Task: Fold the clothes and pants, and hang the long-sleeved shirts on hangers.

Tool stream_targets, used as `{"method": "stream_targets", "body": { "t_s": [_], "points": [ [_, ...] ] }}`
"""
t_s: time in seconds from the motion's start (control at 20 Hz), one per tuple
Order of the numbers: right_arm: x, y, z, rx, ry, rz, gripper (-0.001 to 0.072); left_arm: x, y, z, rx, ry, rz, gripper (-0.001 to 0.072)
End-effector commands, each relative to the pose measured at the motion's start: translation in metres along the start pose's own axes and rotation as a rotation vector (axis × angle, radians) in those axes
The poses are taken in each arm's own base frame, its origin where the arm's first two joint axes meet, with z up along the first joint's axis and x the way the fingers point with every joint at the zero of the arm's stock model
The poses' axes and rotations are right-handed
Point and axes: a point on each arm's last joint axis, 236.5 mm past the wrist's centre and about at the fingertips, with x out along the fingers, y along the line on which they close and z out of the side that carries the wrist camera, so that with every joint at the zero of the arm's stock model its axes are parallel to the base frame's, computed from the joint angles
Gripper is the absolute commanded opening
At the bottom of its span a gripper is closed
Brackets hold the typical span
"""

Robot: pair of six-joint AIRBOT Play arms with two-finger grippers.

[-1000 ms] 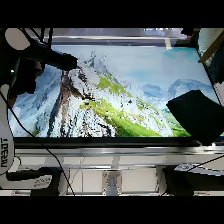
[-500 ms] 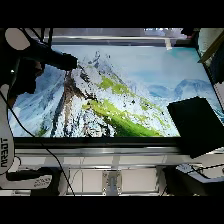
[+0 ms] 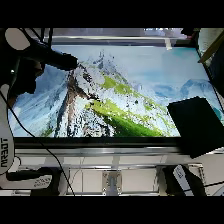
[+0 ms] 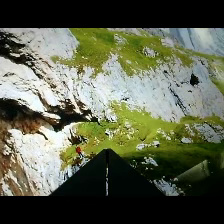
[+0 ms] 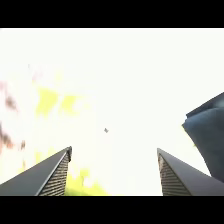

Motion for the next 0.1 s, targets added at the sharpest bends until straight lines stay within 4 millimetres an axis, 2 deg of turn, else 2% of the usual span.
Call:
{"method": "stream_targets", "body": {
  "t_s": [0.0, 0.05],
  "points": [
    [0.0138, 0.0438, -0.0345, -0.176, 0.127, 0.056, 0.0591, -0.0002, 0.0003, 0.0000, 0.000, -0.001, 0.001, 0.0017],
    [0.0159, 0.0510, -0.0387, -0.190, 0.141, 0.070, 0.0591, -0.0002, 0.0003, 0.0000, 0.000, -0.001, 0.001, 0.0017]
  ]
}}
